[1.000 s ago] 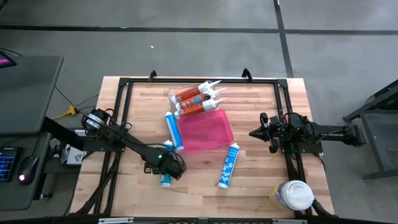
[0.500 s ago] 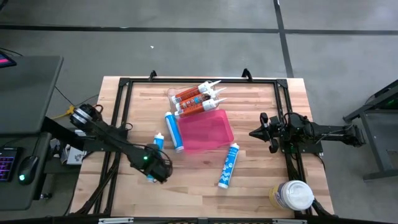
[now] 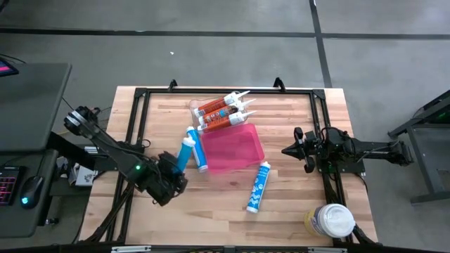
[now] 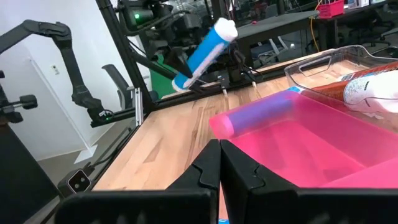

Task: Pick & place silicon tubes, Sealant and Lysol wipes
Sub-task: Put the bottom left blue sealant into the pink bin

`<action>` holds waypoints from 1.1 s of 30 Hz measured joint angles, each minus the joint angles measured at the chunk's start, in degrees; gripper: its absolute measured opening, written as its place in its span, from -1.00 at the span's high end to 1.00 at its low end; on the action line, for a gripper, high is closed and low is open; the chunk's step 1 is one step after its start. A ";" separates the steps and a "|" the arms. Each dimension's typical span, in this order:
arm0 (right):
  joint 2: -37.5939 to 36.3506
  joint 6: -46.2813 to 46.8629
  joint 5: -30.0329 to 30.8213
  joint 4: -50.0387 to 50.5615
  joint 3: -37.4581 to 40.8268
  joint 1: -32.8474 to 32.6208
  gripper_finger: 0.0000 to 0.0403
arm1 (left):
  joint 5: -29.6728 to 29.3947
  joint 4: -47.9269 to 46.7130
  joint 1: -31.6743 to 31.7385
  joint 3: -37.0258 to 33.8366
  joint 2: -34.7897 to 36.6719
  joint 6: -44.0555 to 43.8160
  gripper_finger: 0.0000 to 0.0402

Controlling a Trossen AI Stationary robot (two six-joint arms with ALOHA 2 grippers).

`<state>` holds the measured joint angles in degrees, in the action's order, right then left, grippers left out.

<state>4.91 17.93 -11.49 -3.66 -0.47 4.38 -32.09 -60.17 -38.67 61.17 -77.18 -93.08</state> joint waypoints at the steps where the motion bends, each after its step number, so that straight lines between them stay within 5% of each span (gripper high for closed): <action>1: 0.00 0.00 0.00 0.00 0.00 0.00 1.00 | -0.52 0.18 0.02 0.04 0.68 3.37 0.04; 17: 0.00 0.00 0.00 0.00 0.00 0.00 1.00 | 7.79 3.52 21.22 13.85 -3.10 49.11 0.04; 25: 0.00 0.00 0.00 0.02 0.00 0.00 1.00 | 15.97 4.03 31.77 22.29 -12.39 63.51 0.04; 33: 0.00 0.00 0.00 0.09 0.00 0.00 1.00 | 21.75 5.32 37.96 29.92 -22.53 68.51 0.04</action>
<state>4.91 17.93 -11.49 -3.57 -0.47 4.38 -10.34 -54.85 -0.71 91.09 -99.71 -24.57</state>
